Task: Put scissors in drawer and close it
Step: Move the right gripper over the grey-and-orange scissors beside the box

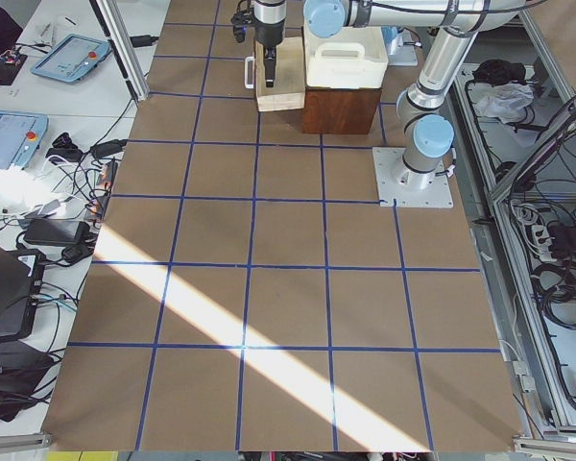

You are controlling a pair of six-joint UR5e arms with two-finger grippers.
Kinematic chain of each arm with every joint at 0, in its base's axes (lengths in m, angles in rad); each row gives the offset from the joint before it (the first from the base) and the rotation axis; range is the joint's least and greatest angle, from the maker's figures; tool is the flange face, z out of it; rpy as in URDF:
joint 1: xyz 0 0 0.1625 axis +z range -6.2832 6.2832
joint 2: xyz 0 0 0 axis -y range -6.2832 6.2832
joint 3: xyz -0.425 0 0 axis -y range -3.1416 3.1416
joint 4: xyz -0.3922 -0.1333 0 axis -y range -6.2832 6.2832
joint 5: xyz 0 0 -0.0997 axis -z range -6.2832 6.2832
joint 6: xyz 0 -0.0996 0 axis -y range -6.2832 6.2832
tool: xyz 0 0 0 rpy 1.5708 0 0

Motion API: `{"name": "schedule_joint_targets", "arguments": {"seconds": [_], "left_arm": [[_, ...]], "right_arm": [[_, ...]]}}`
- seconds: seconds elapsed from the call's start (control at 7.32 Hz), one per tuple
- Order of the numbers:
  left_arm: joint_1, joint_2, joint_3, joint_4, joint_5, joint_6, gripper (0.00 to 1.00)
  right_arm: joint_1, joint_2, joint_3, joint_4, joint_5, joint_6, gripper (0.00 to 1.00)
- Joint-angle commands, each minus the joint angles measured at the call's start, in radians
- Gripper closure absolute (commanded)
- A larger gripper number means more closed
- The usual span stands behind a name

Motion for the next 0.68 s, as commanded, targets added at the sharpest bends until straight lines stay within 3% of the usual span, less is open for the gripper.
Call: {"name": "schedule_joint_targets", "arguments": {"seconds": [0.0, 0.27, 0.55], "left_arm": [[0.000, 0.001, 0.000, 0.000, 0.000, 0.001, 0.00], [0.000, 0.001, 0.001, 0.000, 0.000, 0.000, 0.00], [0.000, 0.000, 0.000, 0.000, 0.000, 0.000, 0.00]], "right_arm": [[-0.081, 0.062, 0.083, -0.194, -0.010, -0.373, 0.01], [-0.162, 0.150, 0.135, -0.347, 0.027, -0.540, 0.01], [-0.165, 0.182, 0.198, -0.421, 0.087, -0.662, 0.01]]}}
